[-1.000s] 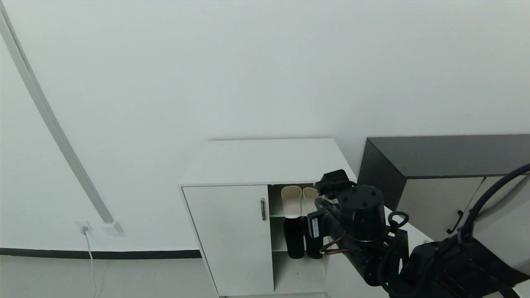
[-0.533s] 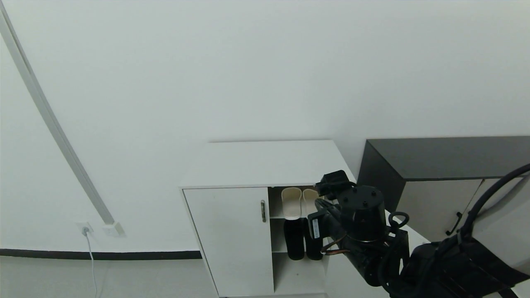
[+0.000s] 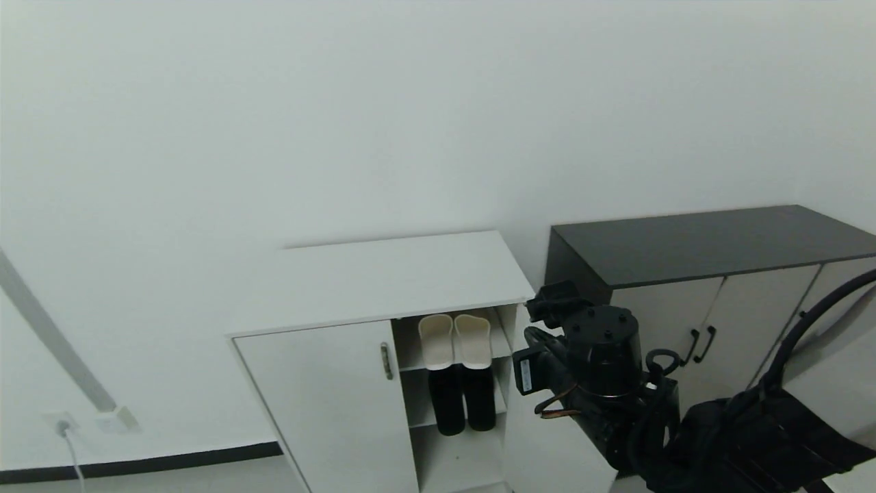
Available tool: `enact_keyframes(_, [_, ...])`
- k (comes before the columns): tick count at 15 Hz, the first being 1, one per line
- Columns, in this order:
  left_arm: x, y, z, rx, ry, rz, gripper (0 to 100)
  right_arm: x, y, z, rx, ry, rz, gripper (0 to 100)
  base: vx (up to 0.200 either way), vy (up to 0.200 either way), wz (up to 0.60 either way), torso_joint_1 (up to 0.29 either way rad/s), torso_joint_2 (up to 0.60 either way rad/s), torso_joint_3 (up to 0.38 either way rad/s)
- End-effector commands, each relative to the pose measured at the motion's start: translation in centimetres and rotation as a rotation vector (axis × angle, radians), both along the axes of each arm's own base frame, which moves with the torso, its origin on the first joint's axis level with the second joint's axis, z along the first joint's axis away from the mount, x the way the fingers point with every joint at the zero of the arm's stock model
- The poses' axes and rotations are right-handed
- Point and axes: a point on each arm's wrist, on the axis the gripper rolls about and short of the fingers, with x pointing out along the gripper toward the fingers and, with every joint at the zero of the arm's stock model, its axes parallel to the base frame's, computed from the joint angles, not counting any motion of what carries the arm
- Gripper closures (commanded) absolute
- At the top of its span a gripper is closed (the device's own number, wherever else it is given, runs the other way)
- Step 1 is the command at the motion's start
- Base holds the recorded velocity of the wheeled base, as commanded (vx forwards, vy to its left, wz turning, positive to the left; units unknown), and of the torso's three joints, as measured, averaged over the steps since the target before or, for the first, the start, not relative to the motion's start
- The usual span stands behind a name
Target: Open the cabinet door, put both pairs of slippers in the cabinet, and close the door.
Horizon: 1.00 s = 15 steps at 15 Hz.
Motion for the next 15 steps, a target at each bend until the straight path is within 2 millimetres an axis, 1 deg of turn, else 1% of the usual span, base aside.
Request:
enact_keyframes(1, [0.00,0.00,0.01,0.000,0.000,0.002,100,-0.06,-0.03,0.13,0.002,-0.003,0.001,100,0.000,0.000,0.00,0.000,0.00,0.000])
enact_keyframes(3, [0.00,0.00,0.01,0.000,0.000,0.002,100,-0.10,-0.07,-0.01,-0.002,0.000,0.001,100,0.000,0.000,0.00,0.000,0.00,0.000])
enact_keyframes(5, [0.00,0.00,0.01,0.000,0.000,0.002,100,-0.12,0.07,0.36,0.025,-0.026,0.005,100,0.000,0.000,0.00,0.000,0.00,0.000])
enact_keyframes(9, [0.00,0.00,0.01,0.000,0.000,0.002,100,-0.15,0.04,0.33,0.003,-0.054,0.011,100,0.000,0.000,0.00,0.000,0.00,0.000])
enact_keyframes(15, [0.00,0.00,0.01,0.000,0.000,0.002,100,0.21,-0.21,0.17,0.000,-0.049,-0.001,100,-0.200,0.000,0.00,0.006,0.01,0.001])
